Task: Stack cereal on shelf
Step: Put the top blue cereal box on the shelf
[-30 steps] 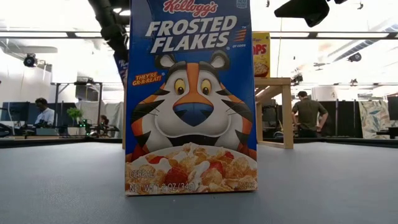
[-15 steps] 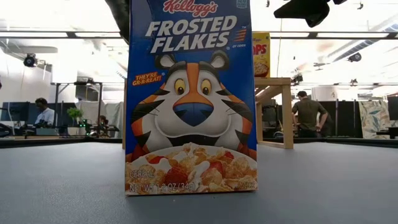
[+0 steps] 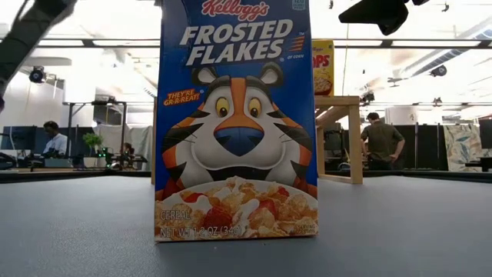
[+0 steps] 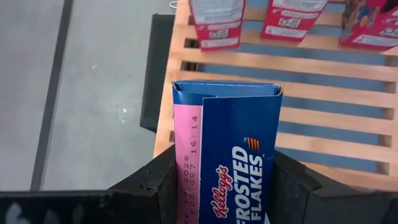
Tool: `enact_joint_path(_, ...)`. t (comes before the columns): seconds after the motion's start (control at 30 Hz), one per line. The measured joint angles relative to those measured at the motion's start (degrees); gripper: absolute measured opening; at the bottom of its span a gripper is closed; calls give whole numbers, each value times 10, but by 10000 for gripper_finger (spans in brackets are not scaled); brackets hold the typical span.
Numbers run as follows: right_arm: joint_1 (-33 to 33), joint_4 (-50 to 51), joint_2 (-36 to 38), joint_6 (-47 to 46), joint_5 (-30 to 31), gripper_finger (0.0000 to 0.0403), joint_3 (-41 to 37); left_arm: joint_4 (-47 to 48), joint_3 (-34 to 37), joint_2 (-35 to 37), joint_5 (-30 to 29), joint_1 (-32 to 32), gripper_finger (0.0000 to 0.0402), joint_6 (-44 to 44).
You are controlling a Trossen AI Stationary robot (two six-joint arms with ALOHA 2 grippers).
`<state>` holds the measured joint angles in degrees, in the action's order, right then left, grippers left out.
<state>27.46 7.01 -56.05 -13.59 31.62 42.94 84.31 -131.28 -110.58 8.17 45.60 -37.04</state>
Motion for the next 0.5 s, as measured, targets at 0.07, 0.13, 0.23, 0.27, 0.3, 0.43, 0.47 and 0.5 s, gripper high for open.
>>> enact_joint_path(0.07,0,0,0,1,0,228,0,22,-39,-27,0,-4,161,-8)
enact_joint_path(0.13,0,0,0,1,0,228,0,11,-23,-29,-3,-7,161,-23)
enact_joint_path(0.23,0,0,0,1,0,228,-1,3,-1,-28,-36,-8,161,-47)
enact_joint_path(0.27,0,0,0,1,0,228,-1,3,5,-27,-46,-8,161,-48)
enact_joint_path(0.3,0,0,0,1,0,228,-2,4,10,-26,-51,-7,161,-49)
enact_joint_path(0.43,0,0,0,1,0,228,-8,12,14,-26,-50,-3,161,-47)
enact_joint_path(0.47,0,0,0,1,0,228,-10,13,14,-26,-48,-3,161,-47)
enact_joint_path(0.5,0,0,0,1,0,228,-11,13,14,-26,-47,-3,161,-47)
